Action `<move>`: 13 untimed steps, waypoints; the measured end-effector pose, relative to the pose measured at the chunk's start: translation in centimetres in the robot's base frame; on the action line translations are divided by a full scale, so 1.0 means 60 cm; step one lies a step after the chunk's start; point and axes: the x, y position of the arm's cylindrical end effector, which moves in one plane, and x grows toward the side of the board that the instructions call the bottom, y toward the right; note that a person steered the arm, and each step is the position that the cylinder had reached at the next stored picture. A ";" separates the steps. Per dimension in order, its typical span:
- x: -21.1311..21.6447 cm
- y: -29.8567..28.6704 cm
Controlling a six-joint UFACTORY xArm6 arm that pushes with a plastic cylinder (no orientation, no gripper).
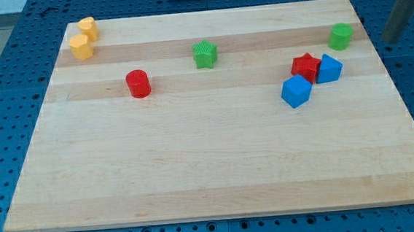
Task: Move green circle to the right side of the green star
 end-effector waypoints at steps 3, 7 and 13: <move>-0.023 -0.171; -0.023 -0.302; 0.045 -0.344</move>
